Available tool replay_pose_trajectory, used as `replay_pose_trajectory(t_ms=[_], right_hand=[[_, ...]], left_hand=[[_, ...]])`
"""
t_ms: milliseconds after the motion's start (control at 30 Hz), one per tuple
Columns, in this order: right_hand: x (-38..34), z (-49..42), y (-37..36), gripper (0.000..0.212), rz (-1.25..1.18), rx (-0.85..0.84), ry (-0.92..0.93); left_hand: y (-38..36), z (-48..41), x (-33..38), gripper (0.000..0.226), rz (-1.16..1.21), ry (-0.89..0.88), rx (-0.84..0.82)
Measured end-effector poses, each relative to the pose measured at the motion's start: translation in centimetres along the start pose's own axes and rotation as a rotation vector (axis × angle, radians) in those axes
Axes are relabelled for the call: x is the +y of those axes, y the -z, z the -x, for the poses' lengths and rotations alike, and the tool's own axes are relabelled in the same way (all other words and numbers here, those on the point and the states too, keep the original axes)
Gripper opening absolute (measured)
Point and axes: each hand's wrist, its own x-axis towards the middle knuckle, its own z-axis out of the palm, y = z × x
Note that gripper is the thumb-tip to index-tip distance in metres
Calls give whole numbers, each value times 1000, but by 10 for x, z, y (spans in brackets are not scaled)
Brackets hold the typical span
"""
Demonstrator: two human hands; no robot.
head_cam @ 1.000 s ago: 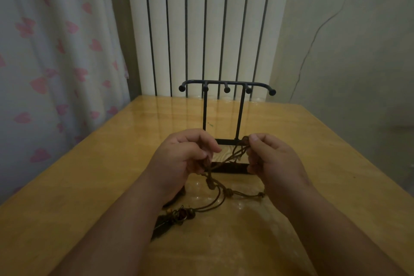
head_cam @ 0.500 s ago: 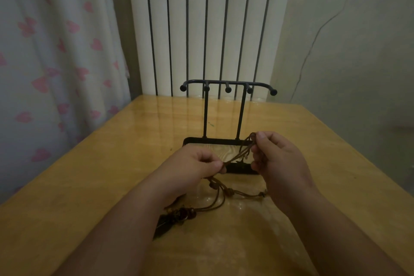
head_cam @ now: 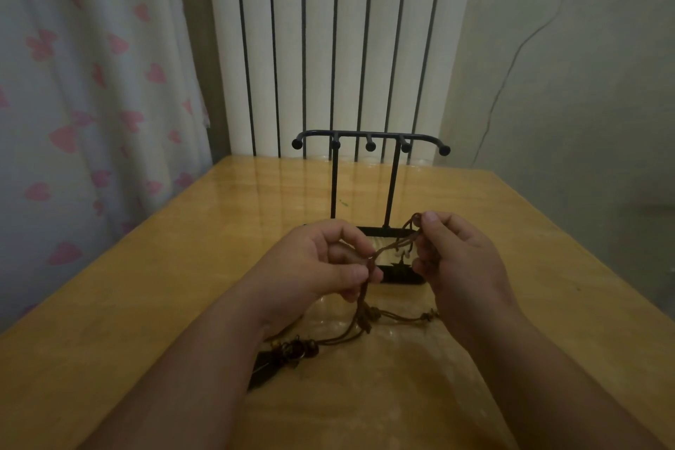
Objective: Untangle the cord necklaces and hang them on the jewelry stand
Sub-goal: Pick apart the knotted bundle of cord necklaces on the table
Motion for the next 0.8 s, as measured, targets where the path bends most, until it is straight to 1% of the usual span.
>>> replay_pose_trajectory(t_ms=[100, 233, 333, 433, 533, 700, 800], right_hand=[[-2, 3, 0, 18, -11, -46, -5], [-3, 4, 1, 16, 62, -50, -35], [-1, 4, 2, 12, 200, -58, 39], [0, 6, 0, 12, 260, -133, 113], [3, 8, -3, 11, 376, -202, 199], [6, 8, -5, 6, 498, -231, 281], [5, 9, -5, 10, 567, -235, 318]], left_hand=[[-1, 0, 0, 23, 35, 4, 6], [-3, -2, 0, 22, 7, 5, 86], [-3, -4, -1, 20, -18, 10, 141], [-4, -5, -2, 20, -42, 9, 178], [-4, -5, -5, 20, -64, 1, 215], [-4, -6, -7, 19, -81, -12, 226], [-4, -7, -8, 19, -90, -16, 226]])
